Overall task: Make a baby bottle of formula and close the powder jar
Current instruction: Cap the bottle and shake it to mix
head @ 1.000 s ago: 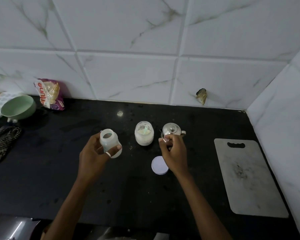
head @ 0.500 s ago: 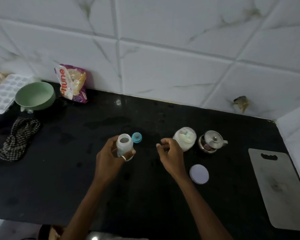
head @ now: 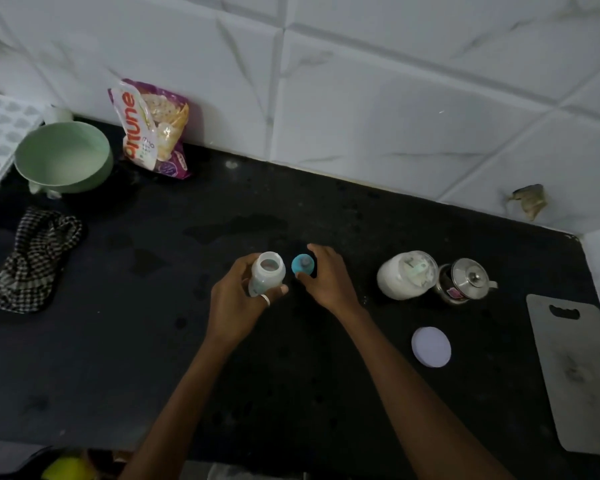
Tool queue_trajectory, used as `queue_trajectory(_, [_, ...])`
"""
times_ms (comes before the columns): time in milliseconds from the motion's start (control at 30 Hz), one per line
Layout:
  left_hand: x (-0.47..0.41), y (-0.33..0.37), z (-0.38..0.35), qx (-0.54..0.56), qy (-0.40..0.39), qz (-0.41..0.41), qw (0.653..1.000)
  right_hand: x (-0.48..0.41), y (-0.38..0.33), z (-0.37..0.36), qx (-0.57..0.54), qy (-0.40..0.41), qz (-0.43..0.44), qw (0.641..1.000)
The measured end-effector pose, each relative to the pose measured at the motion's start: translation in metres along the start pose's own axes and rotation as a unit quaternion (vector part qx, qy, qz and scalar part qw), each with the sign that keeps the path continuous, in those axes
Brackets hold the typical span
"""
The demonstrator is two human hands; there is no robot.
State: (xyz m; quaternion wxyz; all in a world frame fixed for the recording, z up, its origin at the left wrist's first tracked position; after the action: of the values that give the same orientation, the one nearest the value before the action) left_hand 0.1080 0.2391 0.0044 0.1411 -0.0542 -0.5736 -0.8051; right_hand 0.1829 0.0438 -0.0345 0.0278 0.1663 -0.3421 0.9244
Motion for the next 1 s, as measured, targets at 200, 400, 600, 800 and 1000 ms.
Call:
queue_trajectory(200, [-0.011,-0.011,-0.002,0.006,-0.008,0.005,1.000,-0.009,-0.002,-0.013,0.046,-0.021,0.012,0.999])
queue_trajectory(400, [-0.015,-0.008,0.001,0.006,0.002,-0.004,1.000,-0.015,-0.004,-0.007,0.041,-0.001,0.014,0.999])
queue_trajectory(600, [-0.012,0.005,-0.003,-0.003,0.012,-0.023,1.000,-0.004,-0.016,0.024,0.017,0.020,0.024,0.999])
queue_trajectory(800, [0.008,0.038,-0.021,-0.013,0.026,-0.056,0.998,0.033,-0.028,0.092,-0.018,0.027,0.065,0.997])
queue_trajectory(1000, [0.042,0.100,-0.057,-0.026,0.043,-0.122,0.991,0.088,-0.049,0.191,-0.031,0.027,0.143,0.989])
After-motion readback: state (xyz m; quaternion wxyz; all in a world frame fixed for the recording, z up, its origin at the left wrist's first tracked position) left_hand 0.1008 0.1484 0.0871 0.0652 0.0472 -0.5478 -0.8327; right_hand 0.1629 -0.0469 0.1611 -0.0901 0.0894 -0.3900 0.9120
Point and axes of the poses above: each hand's wrist, its own x-axis away from the middle knuckle, its own z-axis out of the back of the hand, y = z × x, the point moved 9 cm from there along -x, towards the middle knuckle, and after that the axes turned 5 degrees about -x, right-handed, at the moved point
